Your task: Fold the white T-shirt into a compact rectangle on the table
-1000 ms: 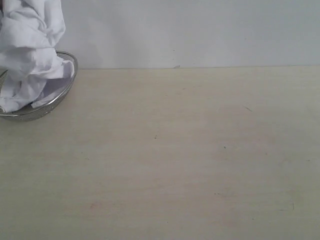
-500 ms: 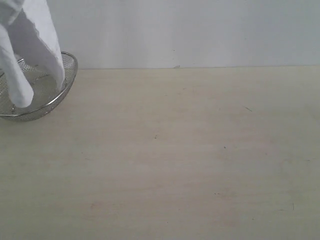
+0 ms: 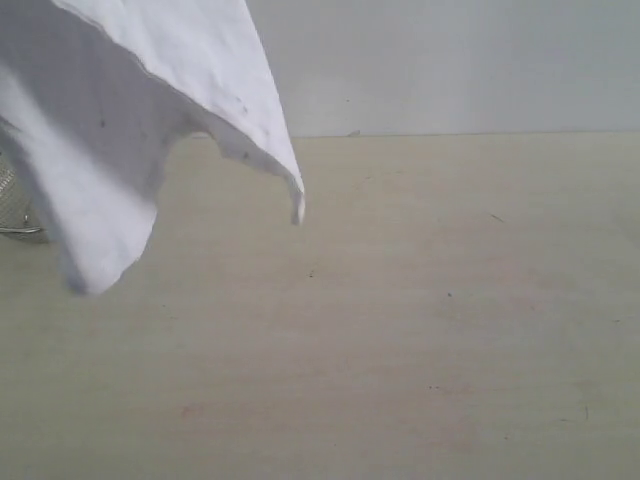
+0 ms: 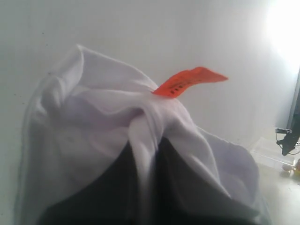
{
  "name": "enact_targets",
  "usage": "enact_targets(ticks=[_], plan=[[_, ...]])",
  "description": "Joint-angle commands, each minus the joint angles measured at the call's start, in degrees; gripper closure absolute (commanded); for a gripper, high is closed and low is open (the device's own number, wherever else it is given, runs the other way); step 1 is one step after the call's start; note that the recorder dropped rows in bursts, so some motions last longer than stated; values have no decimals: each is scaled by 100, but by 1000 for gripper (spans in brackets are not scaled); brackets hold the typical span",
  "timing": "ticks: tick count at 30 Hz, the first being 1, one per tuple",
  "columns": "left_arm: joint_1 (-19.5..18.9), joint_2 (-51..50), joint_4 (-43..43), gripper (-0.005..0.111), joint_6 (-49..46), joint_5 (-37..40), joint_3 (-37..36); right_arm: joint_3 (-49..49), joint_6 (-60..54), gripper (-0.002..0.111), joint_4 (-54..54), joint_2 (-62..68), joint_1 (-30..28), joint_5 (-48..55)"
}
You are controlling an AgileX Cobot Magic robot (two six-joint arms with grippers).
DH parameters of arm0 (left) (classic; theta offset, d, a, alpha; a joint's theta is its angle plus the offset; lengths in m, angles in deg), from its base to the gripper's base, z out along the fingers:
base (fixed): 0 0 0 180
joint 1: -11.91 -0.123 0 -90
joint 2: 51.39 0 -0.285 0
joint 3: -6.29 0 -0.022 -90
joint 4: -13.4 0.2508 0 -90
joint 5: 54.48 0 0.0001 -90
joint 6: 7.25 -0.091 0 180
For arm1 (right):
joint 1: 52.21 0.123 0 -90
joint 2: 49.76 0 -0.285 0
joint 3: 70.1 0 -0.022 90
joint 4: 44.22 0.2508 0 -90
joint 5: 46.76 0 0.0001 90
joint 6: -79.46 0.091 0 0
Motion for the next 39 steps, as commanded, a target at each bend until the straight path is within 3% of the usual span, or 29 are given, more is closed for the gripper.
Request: enact_targets(ticks=[1,7,12,16,19,25,28,30,31,33,34,39], plan=[[14,93,-181,102,139,80,35,-1,-24,108,-18,-24,-32,-55],[38,93,-391,102,245,137,10,-1,-24,108,-18,-24,-32,-55],[279,93,-389,102,245,137,10,-1,-111,108,-123,-24,-32,-54],[466,93,-222,102,245,137,10,-1,-1309,108,-1737,-24,-32,-67],[540,93,-153,102,245,137,10,-1,-1511,108,-3154,-24,-32,-418],[535,-15,-104,102,245,137,10,-1,-1466,108,-3374,-24,-32,-2124],[535,-121,-104,102,278,137,10,-1,1231,108,-2692,-24,-32,-3529],[535,-171,-104,102,278,137,10,-1,2104,108,-2555,-24,-32,-4700],[535,-192,-116,102,278,137,10,-46,2710,108,-2409,-24,-32,-4793],[544,-206,-116,102,278,137,10,-462,4582,108,-2411,-24,-32,-3899],[544,-206,-116,102,278,137,10,-627,4964,108,-2476,56,-32,-3491],[544,-280,-105,102,278,137,10,-1416,5139,108,-2748,834,-10,-3199]])
